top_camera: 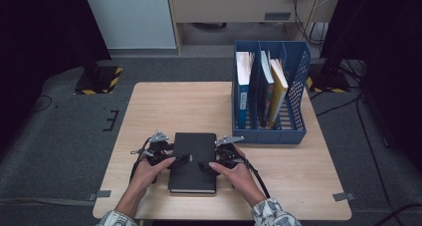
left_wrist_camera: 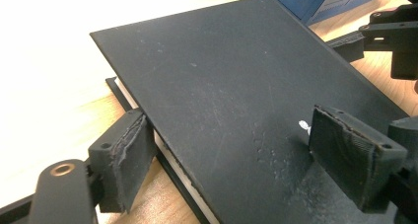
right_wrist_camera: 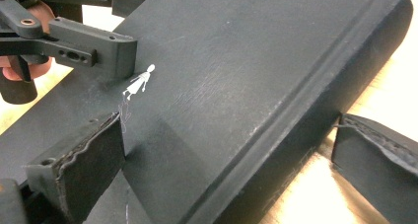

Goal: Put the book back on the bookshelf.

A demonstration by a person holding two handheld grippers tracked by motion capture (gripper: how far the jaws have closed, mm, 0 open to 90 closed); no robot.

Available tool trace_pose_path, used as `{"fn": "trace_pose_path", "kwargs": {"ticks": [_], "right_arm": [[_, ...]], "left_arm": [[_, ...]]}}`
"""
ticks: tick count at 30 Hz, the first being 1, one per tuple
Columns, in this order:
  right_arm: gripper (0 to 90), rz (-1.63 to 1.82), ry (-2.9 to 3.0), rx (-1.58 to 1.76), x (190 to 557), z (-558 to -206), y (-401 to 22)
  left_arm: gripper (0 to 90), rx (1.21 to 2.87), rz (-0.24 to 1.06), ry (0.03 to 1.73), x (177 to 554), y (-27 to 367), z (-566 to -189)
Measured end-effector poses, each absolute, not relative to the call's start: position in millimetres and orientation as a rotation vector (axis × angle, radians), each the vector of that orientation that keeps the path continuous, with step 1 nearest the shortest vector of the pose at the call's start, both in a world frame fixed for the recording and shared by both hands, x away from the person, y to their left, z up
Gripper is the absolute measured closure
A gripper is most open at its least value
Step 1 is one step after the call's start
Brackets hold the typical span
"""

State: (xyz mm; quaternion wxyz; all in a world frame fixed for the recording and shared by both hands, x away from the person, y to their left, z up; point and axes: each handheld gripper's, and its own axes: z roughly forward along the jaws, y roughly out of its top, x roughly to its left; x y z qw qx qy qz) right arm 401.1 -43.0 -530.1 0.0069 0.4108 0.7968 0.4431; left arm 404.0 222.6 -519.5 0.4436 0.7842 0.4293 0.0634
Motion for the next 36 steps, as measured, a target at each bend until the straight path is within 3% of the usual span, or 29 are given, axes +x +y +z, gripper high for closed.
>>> {"fn": "trace_pose_path", "kwargs": {"ticks": [13, 22, 27, 32, 36], "right_arm": [[0.4, 1.425, 2.509, 1.314, 407, -532, -47], [1.9, 1.441, 2.499, 1.278, 406, -529, -48], [1.9, 1.448, 2.500, 1.283, 406, -528, -49], [5.4, 1.433, 2.496, 1.264, 405, -522, -49], [5.1, 1.454, 2.495, 1.277, 405, -521, -49]], "left_arm": [[32.1, 1.919, 0.207, 1.048, 401, 228, -513], [32.2, 1.948, 0.211, 1.015, 401, 228, -504], [23.3, 1.990, 0.193, 0.965, 399, 223, -502], [23.7, 1.963, 0.191, 0.974, 398, 222, -497], [29.1, 1.956, 0.193, 0.960, 397, 221, -492]]}}
